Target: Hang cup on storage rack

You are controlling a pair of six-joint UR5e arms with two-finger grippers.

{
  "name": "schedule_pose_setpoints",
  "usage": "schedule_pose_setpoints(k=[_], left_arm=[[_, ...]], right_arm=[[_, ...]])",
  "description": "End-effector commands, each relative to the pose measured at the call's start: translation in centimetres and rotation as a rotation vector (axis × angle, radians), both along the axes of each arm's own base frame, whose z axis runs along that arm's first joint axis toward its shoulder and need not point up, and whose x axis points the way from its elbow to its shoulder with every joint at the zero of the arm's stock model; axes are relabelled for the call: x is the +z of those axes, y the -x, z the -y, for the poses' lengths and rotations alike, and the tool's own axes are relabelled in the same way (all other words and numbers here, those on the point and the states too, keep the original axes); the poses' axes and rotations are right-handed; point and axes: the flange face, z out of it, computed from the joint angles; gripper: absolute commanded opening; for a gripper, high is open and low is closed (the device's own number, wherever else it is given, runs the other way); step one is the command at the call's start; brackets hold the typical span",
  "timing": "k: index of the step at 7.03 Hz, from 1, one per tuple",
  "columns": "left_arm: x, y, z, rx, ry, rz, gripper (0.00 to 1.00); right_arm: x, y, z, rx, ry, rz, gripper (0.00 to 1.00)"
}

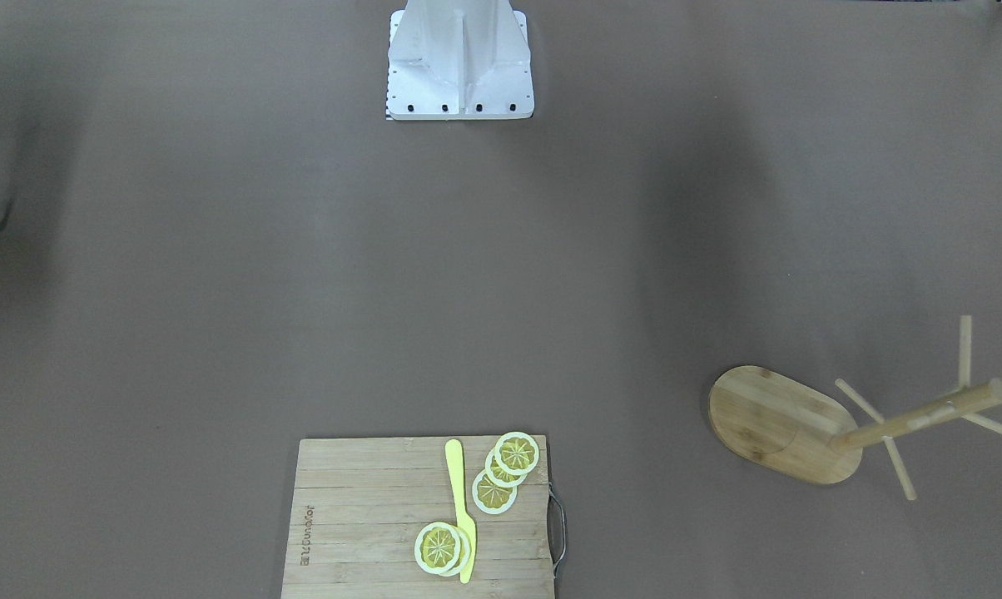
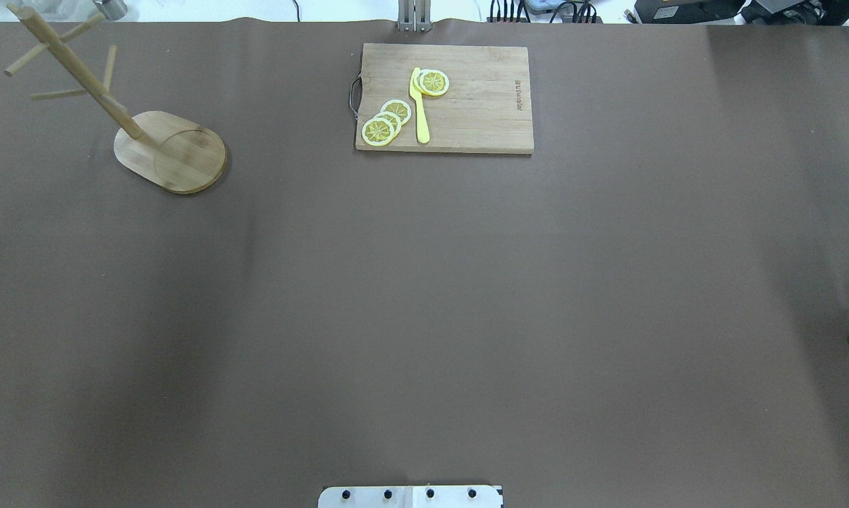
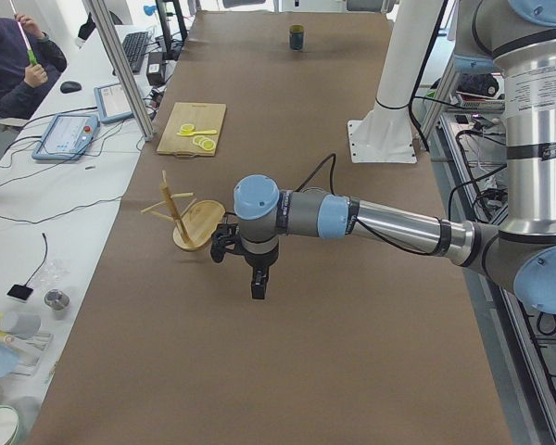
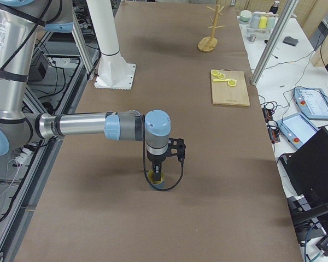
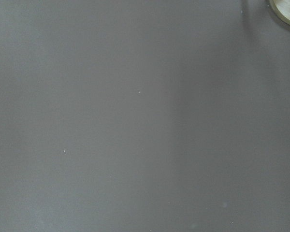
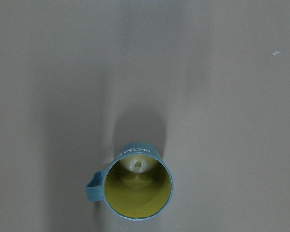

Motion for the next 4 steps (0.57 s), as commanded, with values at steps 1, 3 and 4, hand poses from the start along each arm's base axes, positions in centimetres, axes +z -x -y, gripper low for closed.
schedule_pose_setpoints(k=[1,3,4], left_arm=[[0.27,-0.04,-0.71,0.003,0.002,0.000,0.99],[0.01,-0.09,-0.58,0.004,-0.004,0.002,0.99],[0.03,-0.14,-0.51,0.005,-0.004,0.004,0.99]], right_arm=[[0.01,0.00,0.00,0.000,0.000,0.000,1.00],[0.00,0.00,-0.06,0.000,0.000,0.000,1.00],[-0.38,-0.01,0.41,0.000,-0.011,-0.003,1.00]])
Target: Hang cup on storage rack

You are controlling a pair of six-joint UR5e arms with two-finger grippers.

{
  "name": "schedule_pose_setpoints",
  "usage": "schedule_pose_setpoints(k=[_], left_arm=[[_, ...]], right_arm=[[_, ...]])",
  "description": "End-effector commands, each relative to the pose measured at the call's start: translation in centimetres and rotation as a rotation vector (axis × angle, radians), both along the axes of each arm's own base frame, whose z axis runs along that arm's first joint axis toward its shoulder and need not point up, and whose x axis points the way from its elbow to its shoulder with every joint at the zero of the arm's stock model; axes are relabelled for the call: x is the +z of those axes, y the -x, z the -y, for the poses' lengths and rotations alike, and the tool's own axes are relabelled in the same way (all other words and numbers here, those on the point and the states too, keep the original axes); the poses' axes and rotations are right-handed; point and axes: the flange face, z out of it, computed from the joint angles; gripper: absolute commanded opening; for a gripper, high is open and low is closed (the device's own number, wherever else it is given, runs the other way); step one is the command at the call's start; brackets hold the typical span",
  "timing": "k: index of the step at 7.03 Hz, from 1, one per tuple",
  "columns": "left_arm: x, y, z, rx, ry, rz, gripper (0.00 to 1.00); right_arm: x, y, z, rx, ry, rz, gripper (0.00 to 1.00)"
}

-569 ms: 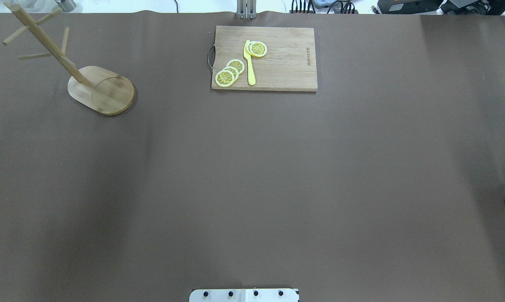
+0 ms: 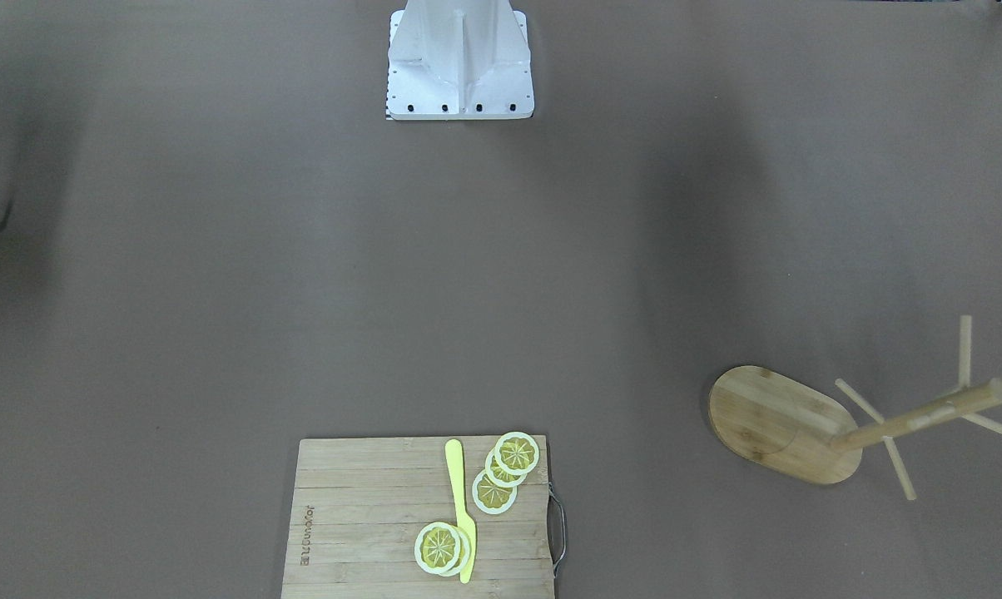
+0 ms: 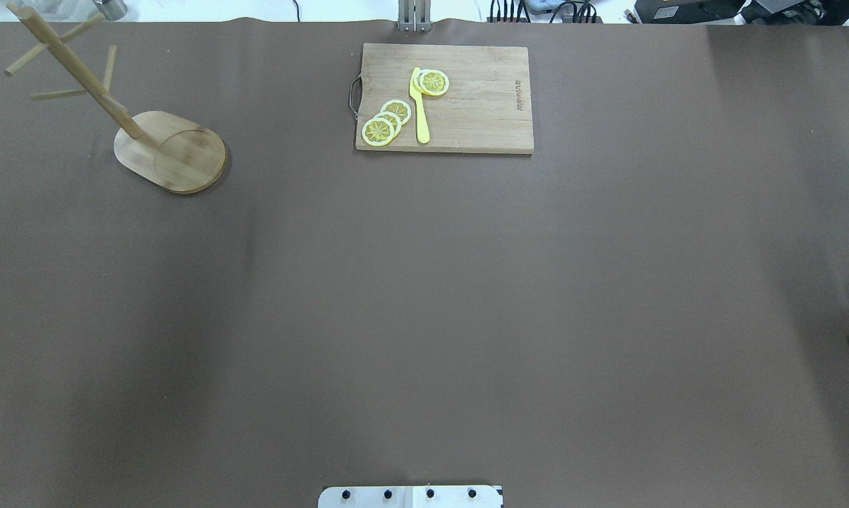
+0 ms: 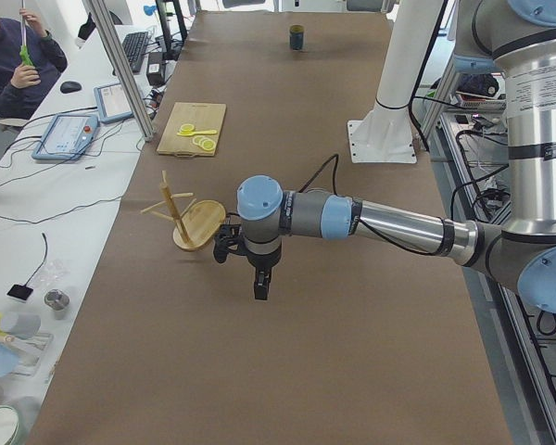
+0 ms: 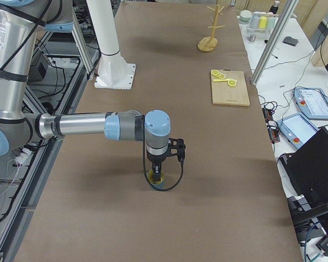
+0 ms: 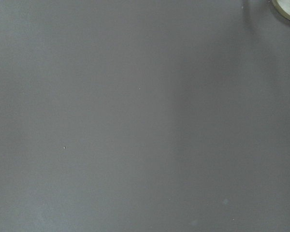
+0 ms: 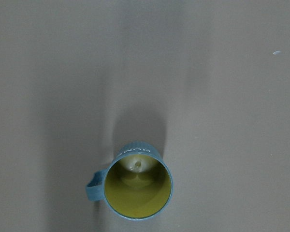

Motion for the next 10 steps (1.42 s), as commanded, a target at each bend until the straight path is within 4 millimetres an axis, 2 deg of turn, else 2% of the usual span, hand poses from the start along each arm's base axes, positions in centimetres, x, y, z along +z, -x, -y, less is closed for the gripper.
schedule_pose_setpoints(k=[1,3,5,7,8,10], left_arm=[[-0.2,-0.1,0.1,0.000,-0.004,0.002,0.99],[-1.1,-0.1,1.0,-0.005,-0.041,-0.002,0.99],[-2.5,-0.1,2.0,-0.008,-0.225,-0.014,0.99],[-2.1,-0.2,3.4,-0.007,-0.351,-0.021,0.99],[-1.3,-0.3,3.7,-0.008,-0.370,-0.022,0.99],[-1.7,-0.2,3.5,-0.003,-0.390,-0.023,0.99]], right_arm=[[-0.5,0.0,0.7,0.000,-0.015,-0.004,1.00],[-1.1,0.0,1.4,0.002,-0.030,0.000,1.00],[-2.2,0.1,2.7,0.008,-0.054,-0.001,1.00],[-3.4,-0.3,3.8,0.022,-0.079,0.012,1.00],[-3.4,-0.6,3.6,0.025,-0.081,0.024,1.00],[-3.0,-1.0,2.9,0.037,-0.115,0.048,1.00]])
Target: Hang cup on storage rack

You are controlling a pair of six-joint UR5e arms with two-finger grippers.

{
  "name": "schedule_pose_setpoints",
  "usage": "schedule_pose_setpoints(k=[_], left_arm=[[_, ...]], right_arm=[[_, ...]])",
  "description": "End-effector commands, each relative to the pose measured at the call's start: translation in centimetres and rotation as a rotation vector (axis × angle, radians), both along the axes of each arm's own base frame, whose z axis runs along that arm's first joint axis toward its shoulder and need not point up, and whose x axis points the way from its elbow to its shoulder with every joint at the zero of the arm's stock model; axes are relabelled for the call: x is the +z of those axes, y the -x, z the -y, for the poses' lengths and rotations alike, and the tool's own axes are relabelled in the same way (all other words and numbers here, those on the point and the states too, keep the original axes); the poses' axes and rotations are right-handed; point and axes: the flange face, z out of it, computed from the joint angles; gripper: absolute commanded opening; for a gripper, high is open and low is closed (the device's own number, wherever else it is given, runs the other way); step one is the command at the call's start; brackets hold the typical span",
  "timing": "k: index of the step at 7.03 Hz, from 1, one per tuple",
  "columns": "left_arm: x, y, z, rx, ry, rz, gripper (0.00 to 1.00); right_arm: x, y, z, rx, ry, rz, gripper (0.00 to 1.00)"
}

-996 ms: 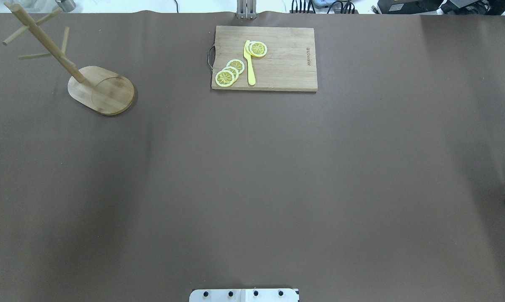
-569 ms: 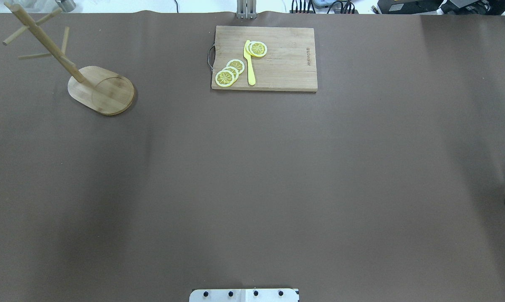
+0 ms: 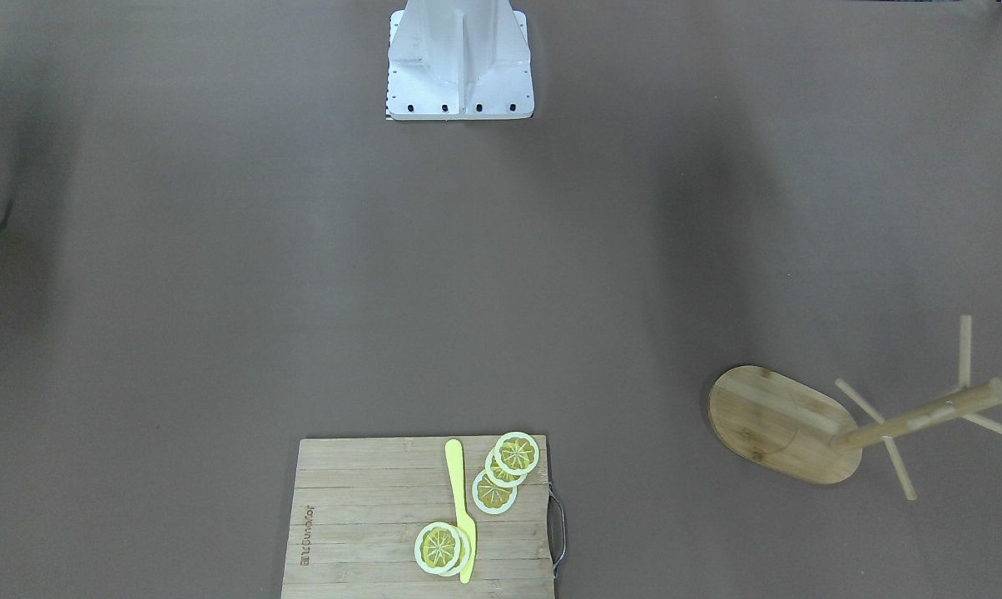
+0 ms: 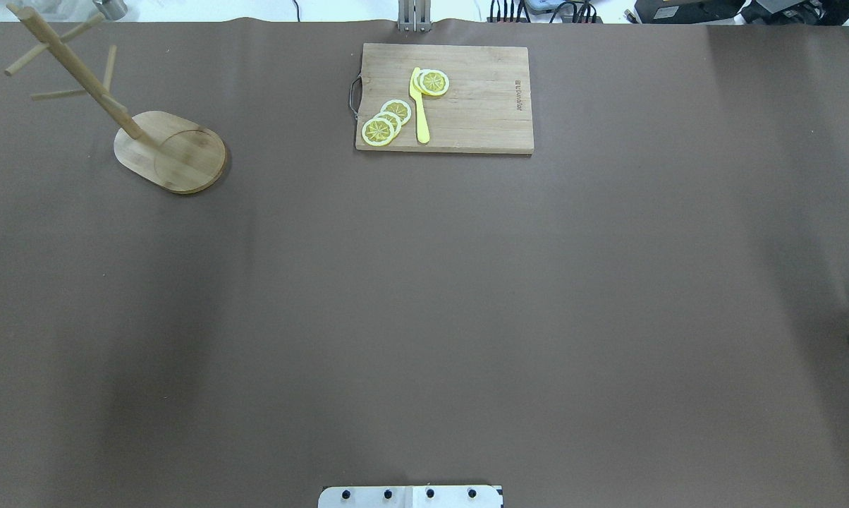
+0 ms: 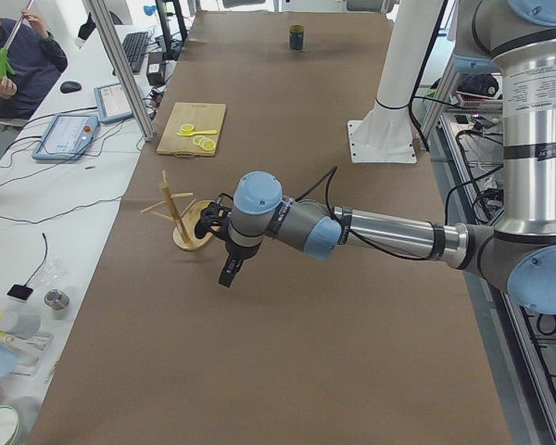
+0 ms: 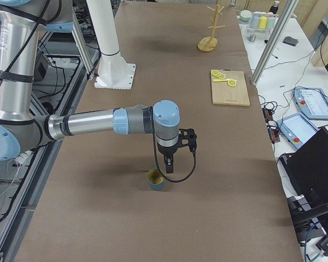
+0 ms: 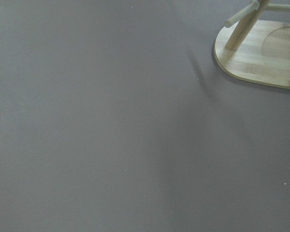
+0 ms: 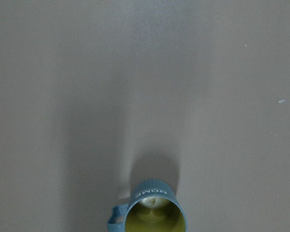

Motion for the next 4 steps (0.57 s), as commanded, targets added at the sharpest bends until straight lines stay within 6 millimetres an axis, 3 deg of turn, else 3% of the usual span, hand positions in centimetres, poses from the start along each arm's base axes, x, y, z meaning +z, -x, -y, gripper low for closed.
schedule_pose_setpoints(k=[1,4], left_arm=[[0.0,0.0,0.0,-0.002,-0.032,-0.001,0.99],[-0.4,0.1,-0.3,-0.007,-0.066,-0.004,0.99]], right_arm=[[2.0,-0.2,-0.6,0.005,-0.007,0.002,1.00],[7.9,1.4,-0.4,-0.017,-0.023,-0.021,1.00]])
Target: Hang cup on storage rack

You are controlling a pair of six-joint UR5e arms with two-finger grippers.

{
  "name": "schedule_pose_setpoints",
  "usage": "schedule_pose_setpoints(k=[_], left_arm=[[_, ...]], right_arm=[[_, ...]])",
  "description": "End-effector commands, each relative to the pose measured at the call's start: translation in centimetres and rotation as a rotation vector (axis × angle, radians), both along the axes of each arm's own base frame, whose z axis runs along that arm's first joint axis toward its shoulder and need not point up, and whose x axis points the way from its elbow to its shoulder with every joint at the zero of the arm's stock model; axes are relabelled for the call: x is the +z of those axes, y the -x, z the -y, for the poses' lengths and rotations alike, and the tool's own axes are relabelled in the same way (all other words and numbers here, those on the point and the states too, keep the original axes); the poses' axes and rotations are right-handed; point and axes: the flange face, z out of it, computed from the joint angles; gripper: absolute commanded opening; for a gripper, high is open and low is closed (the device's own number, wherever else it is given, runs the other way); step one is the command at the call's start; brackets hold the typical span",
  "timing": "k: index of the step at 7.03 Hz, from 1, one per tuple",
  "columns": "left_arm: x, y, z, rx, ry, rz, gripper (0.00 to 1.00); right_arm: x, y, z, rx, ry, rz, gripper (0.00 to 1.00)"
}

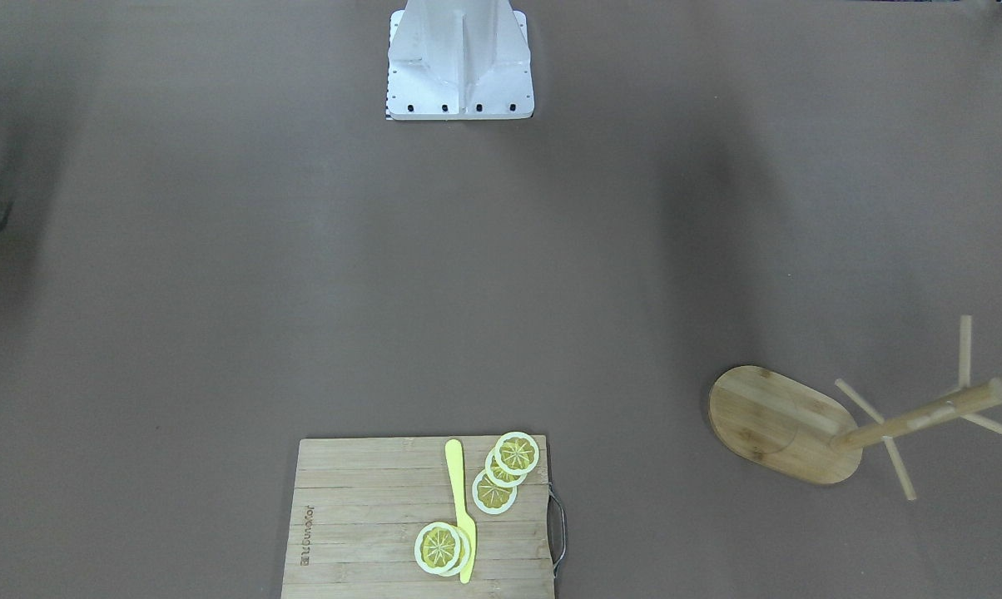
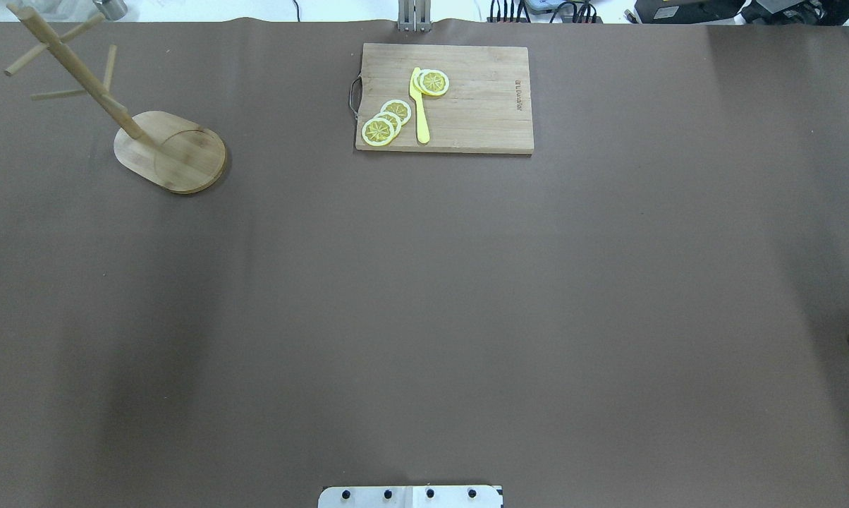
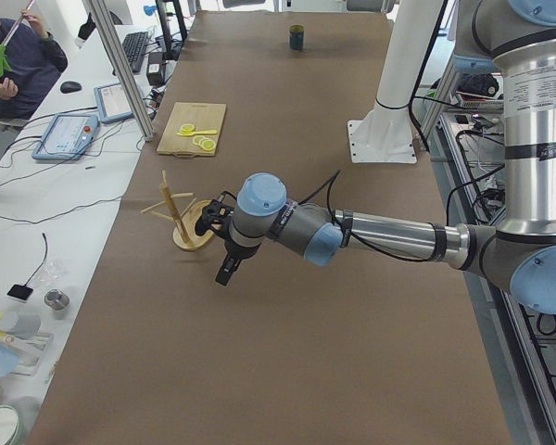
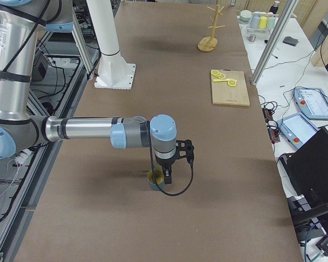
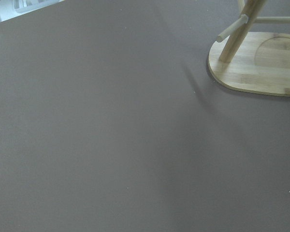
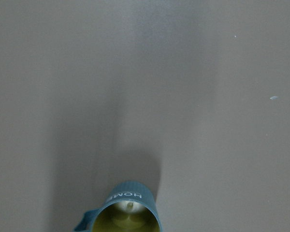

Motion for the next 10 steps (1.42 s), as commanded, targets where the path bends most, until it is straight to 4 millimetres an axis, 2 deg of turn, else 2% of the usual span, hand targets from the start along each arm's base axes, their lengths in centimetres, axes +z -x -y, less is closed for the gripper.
schedule_pose_setpoints(k=[1,3,5,6,7,8,10], left_arm=[[-0.3,0.0,-0.1,-0.002,-0.009,-0.001,0.99],[-0.3,0.0,-0.1,-0.007,-0.005,-0.004,0.99],[-0.8,0.0,-0.1,-0.015,-0.007,-0.007,0.99],[-0.8,0.0,-0.1,-0.015,-0.013,-0.007,0.99],[-0.7,0.0,-0.1,-0.015,-0.015,-0.007,0.99],[-0.7,0.1,-0.1,-0.017,-0.015,-0.007,0.99],[-0.8,0.1,-0.1,-0.017,-0.016,-0.007,0.99]], right_arm=[[2.6,2.2,-0.1,-0.016,-0.006,-0.006,1.00],[4.4,5.4,-1.6,-0.037,-0.015,-0.062,1.00],[9.0,6.4,-3.1,-0.057,-0.038,-0.058,1.00],[9.2,7.1,-3.1,-0.028,-0.033,-0.046,0.97],[9.3,8.1,-3.2,-0.030,-0.031,-0.042,0.89],[9.5,8.4,-3.3,-0.036,-0.029,-0.042,0.72],[9.4,8.4,-3.2,-0.040,-0.032,-0.039,0.00]])
